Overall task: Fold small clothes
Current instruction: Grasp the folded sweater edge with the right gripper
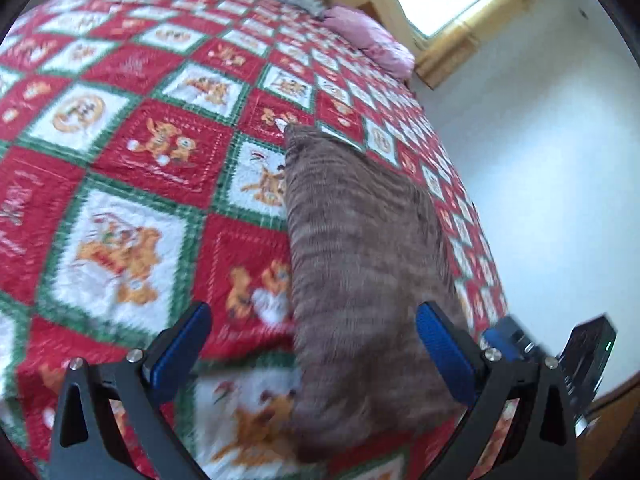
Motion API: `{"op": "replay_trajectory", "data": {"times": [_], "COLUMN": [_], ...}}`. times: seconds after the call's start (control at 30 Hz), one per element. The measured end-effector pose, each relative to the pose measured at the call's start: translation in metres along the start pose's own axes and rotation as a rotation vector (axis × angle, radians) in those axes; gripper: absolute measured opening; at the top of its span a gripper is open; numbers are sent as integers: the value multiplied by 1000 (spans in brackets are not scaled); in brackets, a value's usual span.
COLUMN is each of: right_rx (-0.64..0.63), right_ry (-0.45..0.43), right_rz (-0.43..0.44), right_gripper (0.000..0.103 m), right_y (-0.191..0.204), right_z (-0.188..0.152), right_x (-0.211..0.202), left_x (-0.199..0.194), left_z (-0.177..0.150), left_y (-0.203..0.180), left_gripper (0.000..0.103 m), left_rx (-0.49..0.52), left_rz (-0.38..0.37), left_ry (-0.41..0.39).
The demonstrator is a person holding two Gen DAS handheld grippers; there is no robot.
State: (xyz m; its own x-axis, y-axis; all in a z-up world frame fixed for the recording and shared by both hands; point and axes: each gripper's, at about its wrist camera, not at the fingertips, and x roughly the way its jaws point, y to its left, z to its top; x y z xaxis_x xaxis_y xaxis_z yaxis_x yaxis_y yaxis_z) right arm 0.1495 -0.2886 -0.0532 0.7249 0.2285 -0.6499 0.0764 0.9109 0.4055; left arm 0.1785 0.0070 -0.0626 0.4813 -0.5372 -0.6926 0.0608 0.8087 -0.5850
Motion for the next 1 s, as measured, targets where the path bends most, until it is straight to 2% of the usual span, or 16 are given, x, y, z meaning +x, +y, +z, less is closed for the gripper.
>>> {"op": "replay_trajectory", "data": {"times": [0.07, 0.13, 0.2, 0.3, 0.37, 0.5, 0.6, 0.63, 0.73, 0.77, 0.8, 0.83, 0.9, 1.0], "right_rx": [-37, -44, -34, -28, -40, -91, -105, -111, -137, -154, -171, -180, -182, -171], "right_ry": [-4, -2, 12, 47, 60, 43, 48, 50, 66, 68, 68, 68, 68, 66], "right_rz": [-26, -51, -40, -25, -45, -46, -34, -38, -38, -37, -45, -50, -43, -32], "right_gripper": [81, 81, 81, 81, 81, 81, 80, 77, 52, 49, 48, 44, 43, 43], "right_y": [1, -1, -4, -6, -6, -1, 1, 1, 6, 10, 13, 15, 15, 13], "right_z": [5, 10, 12, 10, 5, -2, -5, -6, -9, -11, -12, -12, -13, -14], "right_x": [13, 23, 34, 49, 60, 62, 64, 64, 68, 69, 69, 69, 70, 70], "left_x": [11, 25, 39, 57, 64, 63, 59, 59, 60, 60, 60, 62, 63, 63], "left_z": [6, 9, 11, 12, 11, 4, 0, 0, -2, -3, -5, -6, -5, -6], "left_y": [-9, -26, -41, -42, -37, -38, -35, -35, -40, -41, -42, -41, -37, -38], "left_gripper": [103, 103, 102, 98, 98, 97, 93, 90, 81, 78, 65, 62, 62, 62], "left_rx": [27, 126, 229, 271, 246, 306, 301, 304, 314, 315, 318, 308, 271, 280], "left_rz": [23, 98, 171, 196, 194, 200, 182, 179, 171, 172, 156, 124, 107, 111], "left_ry": [7, -8, -20, 15, 9, -35, -51, -50, -46, -52, -51, -31, -27, -31]}}
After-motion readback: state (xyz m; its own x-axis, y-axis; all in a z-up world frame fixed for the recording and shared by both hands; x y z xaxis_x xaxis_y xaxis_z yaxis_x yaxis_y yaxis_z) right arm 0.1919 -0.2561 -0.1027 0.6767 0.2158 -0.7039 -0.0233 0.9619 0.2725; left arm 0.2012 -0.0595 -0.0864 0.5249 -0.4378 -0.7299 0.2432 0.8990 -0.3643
